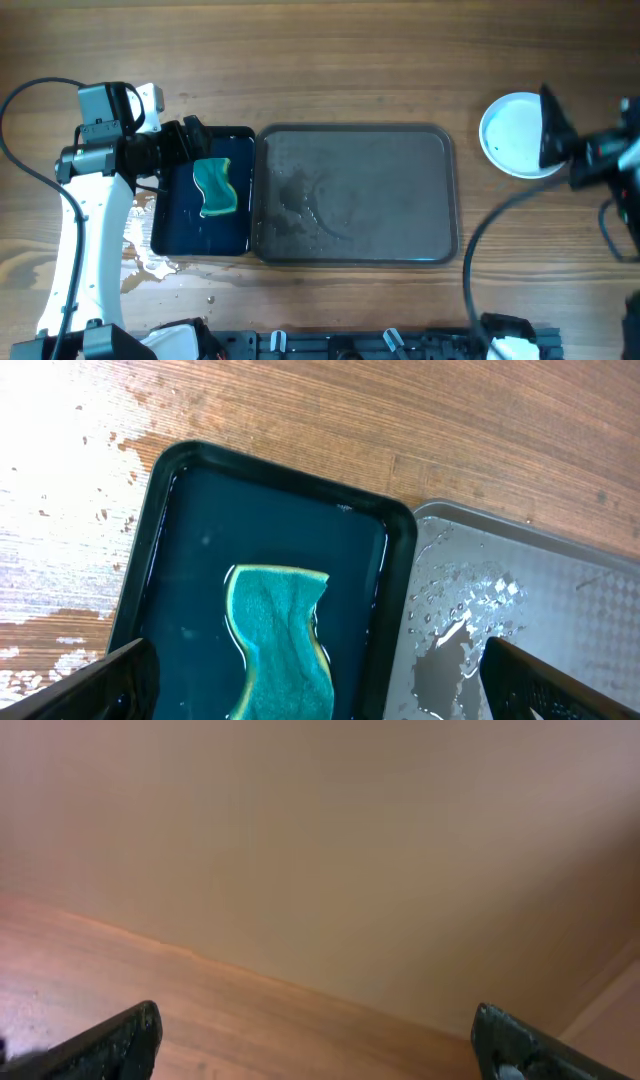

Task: Clean dirty plates on tray and stack at the side

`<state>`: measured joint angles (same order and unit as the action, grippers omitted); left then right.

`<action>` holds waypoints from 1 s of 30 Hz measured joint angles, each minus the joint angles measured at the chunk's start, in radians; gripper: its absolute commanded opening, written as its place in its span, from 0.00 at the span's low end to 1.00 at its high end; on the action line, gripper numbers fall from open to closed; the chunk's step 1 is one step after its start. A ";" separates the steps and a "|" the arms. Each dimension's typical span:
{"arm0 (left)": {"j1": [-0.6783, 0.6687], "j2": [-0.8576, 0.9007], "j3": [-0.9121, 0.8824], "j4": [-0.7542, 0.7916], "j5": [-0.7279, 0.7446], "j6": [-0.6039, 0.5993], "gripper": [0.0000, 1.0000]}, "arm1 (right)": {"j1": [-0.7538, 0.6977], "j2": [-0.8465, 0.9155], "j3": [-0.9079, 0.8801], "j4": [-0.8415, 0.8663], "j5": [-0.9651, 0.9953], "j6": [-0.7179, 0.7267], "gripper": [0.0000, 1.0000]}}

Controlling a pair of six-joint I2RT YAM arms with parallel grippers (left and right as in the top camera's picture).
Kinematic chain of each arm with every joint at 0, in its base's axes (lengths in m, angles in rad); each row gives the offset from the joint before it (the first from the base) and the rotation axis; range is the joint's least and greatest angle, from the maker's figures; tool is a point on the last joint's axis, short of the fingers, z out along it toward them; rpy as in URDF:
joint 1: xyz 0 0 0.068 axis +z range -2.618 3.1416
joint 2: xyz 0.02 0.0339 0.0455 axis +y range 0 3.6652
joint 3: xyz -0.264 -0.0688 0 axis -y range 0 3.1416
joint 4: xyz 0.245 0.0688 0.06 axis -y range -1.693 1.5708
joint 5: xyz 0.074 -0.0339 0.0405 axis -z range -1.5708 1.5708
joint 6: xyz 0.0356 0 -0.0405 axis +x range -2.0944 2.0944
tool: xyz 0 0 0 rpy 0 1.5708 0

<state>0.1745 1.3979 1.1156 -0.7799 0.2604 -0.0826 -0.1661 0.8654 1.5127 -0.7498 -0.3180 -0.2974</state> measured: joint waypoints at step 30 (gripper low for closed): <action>0.000 0.000 0.000 0.000 0.000 0.000 1.00 | 0.000 -0.050 0.001 -0.186 -0.075 -0.023 1.00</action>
<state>0.1745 1.3979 1.1156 -0.7803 0.2604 -0.0826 -0.1661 0.8150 1.5135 -0.9360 -0.3931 -0.3206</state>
